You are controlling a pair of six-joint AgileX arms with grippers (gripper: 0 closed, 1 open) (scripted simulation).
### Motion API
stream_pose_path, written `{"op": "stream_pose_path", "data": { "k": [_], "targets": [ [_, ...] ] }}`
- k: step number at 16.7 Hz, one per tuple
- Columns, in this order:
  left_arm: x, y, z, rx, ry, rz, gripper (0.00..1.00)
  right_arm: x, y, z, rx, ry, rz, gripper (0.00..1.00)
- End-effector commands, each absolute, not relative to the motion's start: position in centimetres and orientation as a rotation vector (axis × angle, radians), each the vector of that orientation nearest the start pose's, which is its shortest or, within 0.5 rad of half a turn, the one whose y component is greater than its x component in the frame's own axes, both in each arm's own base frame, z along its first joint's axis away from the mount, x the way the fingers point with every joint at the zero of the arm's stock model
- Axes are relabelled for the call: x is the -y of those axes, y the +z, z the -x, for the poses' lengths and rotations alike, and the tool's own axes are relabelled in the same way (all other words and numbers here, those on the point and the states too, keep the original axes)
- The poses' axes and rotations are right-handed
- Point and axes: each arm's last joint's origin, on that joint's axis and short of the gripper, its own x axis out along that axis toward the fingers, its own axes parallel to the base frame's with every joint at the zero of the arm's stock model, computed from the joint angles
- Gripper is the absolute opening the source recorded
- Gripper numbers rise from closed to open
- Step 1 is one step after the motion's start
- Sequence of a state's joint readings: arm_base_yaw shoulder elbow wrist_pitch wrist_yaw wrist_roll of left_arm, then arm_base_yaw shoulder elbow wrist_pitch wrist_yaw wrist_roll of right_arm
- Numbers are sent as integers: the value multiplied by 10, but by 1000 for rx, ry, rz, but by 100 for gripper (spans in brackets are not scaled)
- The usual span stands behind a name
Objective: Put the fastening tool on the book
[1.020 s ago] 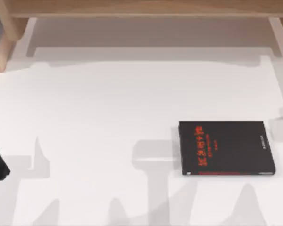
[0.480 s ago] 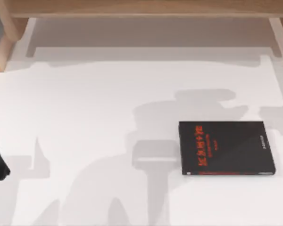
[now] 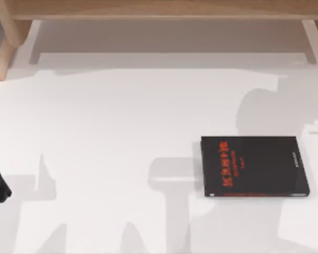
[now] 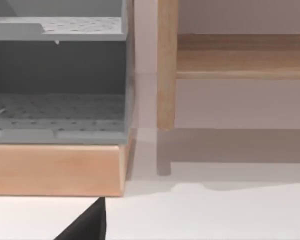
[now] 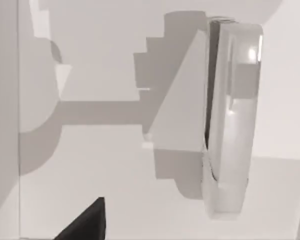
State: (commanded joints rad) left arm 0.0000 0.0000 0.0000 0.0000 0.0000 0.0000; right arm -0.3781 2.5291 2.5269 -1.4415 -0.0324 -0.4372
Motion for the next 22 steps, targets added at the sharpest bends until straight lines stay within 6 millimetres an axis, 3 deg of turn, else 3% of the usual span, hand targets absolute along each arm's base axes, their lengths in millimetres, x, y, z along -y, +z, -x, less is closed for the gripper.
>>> {"op": "stream_pose_path", "data": {
  "k": [4,13,22],
  "targets": [
    [1,160,-106,0,0,0,100,181,187,-479,-1469,80,68,100],
    [1,160,-106,0,0,0,100,180,181,-480,-1473,83,68,100],
    [1,160,-106,0,0,0,100,179,154,-480,-1471,80,65,100]
  ]
}}
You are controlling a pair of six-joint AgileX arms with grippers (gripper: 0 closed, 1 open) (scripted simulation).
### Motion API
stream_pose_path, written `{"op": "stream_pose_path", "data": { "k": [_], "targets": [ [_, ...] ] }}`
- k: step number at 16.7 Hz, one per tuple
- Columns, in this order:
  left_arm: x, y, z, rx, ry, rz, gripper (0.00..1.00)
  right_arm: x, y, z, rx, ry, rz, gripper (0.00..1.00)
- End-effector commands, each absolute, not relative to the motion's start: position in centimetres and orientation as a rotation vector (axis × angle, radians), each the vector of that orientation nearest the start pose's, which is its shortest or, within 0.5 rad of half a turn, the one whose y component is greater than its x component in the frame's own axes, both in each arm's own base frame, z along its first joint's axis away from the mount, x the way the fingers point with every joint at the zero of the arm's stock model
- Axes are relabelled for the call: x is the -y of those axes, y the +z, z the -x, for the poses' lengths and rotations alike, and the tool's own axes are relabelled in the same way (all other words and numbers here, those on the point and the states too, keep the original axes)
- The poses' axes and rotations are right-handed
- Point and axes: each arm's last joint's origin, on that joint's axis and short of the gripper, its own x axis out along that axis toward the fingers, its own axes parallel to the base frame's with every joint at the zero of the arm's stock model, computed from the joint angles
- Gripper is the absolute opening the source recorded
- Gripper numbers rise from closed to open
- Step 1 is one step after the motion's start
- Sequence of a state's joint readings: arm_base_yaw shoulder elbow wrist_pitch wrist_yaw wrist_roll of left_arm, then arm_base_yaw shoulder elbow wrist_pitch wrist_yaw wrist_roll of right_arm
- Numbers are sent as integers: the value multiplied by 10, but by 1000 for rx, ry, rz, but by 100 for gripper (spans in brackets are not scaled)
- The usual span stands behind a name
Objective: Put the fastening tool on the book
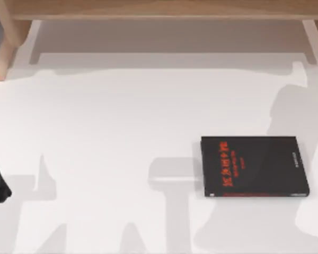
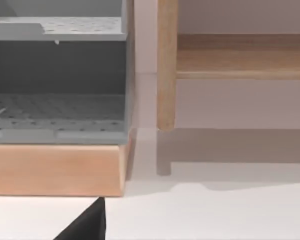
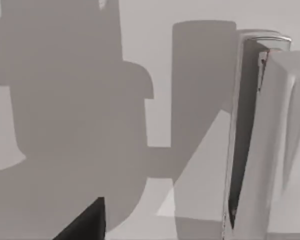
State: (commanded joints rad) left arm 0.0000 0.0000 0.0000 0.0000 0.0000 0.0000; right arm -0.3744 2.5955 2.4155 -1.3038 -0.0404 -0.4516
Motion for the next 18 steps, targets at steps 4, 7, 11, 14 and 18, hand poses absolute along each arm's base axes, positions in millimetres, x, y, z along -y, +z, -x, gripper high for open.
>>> {"op": "stream_pose_path", "data": {
  "k": [4,7,11,14,18],
  "targets": [
    [1,160,-106,0,0,0,100,179,149,-480,-1470,78,69,100],
    [1,160,-106,0,0,0,100,180,145,-482,-1466,77,71,100],
    [1,160,-106,0,0,0,100,180,136,-485,-1470,81,69,100],
    [1,160,-106,0,0,0,100,180,136,-485,-1470,81,69,100],
    [1,160,-106,0,0,0,100,180,136,-485,-1470,81,69,70]
  ]
}}
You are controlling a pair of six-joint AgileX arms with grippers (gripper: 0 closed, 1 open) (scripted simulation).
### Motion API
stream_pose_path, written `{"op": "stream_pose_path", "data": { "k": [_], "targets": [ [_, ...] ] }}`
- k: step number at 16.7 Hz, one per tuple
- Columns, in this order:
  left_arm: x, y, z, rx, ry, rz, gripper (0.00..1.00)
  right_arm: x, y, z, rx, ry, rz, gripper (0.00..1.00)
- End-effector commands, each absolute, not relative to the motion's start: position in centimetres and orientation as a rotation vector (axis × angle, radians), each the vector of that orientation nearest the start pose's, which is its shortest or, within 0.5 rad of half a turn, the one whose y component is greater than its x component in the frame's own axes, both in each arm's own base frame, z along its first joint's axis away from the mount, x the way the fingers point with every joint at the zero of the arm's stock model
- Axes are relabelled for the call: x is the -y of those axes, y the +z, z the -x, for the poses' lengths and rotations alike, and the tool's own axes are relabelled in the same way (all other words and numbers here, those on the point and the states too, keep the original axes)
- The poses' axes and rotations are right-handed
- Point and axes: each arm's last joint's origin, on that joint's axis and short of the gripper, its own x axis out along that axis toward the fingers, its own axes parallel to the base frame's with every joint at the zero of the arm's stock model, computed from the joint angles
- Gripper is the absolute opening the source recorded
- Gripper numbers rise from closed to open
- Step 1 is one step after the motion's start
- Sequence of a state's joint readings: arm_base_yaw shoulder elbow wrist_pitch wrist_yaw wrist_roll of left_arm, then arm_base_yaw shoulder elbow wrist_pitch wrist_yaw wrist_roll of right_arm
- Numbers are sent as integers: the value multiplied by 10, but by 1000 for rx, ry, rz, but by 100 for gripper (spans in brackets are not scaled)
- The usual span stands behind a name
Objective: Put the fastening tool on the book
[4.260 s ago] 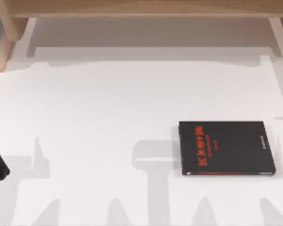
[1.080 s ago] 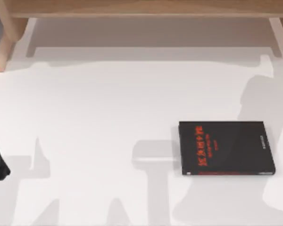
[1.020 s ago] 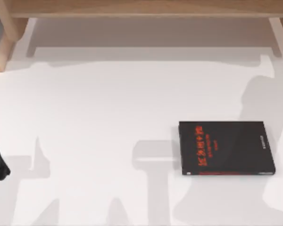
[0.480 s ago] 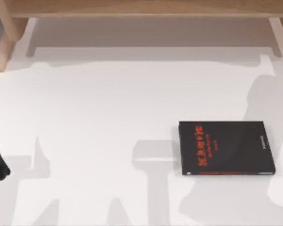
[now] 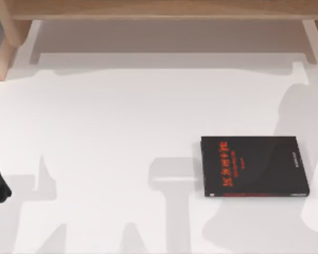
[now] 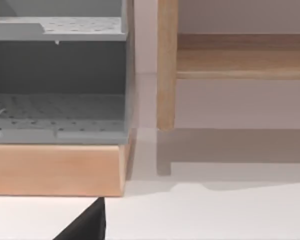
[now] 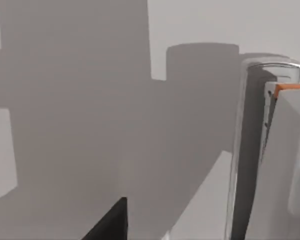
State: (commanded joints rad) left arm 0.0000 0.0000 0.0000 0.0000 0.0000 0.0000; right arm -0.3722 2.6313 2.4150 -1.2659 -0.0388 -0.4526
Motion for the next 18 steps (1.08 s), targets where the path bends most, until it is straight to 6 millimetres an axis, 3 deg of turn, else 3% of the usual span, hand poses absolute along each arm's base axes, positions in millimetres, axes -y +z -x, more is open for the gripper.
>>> {"op": "stream_pose_path", "data": {
  "k": [9,18],
  "targets": [
    [1,160,-106,0,0,0,100,180,136,-485,-1470,81,69,2],
    [1,160,-106,0,0,0,100,181,137,-485,-1470,80,67,0]
  ]
}}
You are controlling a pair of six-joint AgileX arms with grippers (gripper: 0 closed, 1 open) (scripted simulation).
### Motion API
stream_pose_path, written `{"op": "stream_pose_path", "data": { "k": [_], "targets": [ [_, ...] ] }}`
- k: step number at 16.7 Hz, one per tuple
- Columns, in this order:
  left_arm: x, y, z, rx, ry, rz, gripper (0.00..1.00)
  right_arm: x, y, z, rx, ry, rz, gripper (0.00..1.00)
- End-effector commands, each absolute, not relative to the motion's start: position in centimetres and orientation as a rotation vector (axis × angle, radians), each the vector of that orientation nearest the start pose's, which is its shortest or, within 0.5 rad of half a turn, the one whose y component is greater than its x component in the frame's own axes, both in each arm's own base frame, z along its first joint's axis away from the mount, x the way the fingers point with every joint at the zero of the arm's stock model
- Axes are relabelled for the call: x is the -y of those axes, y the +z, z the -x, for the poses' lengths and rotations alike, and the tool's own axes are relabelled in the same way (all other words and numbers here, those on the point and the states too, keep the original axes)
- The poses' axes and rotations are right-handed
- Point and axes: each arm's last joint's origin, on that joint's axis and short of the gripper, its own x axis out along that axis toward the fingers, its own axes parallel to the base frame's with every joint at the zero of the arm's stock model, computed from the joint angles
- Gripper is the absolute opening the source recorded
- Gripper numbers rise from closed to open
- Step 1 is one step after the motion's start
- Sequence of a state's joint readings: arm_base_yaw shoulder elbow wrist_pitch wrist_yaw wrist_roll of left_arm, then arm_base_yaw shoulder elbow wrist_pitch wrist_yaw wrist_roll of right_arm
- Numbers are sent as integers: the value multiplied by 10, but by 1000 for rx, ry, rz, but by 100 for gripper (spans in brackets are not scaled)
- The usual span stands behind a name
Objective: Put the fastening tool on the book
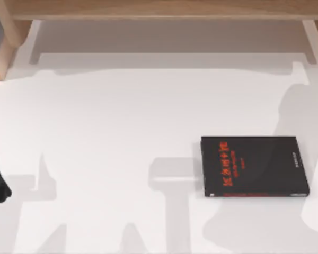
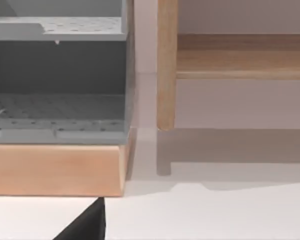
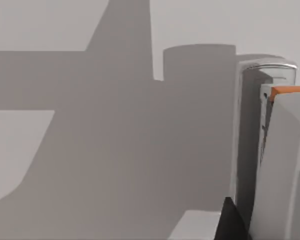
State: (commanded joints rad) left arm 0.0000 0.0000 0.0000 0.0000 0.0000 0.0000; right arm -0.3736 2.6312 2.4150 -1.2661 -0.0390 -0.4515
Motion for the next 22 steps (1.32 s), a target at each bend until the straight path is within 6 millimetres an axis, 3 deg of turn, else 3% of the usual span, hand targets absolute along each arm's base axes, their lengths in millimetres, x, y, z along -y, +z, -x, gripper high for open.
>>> {"op": "stream_pose_path", "data": {
  "k": [4,8,12,14,17,22],
  "targets": [
    [1,160,-106,0,0,0,100,179,154,-478,-1460,66,54,0],
    [1,160,-106,0,0,0,100,170,214,-459,-1362,-43,-24,0],
    [1,160,-106,0,0,0,100,121,282,-448,-1166,-105,-100,0],
    [1,160,-106,0,0,0,100,97,303,-445,-1085,-119,-147,0],
    [1,160,-106,0,0,0,100,74,305,-438,-1074,-162,-228,0],
    [1,160,-106,0,0,0,100,55,307,-421,-1049,-283,-359,0]
  ]
}}
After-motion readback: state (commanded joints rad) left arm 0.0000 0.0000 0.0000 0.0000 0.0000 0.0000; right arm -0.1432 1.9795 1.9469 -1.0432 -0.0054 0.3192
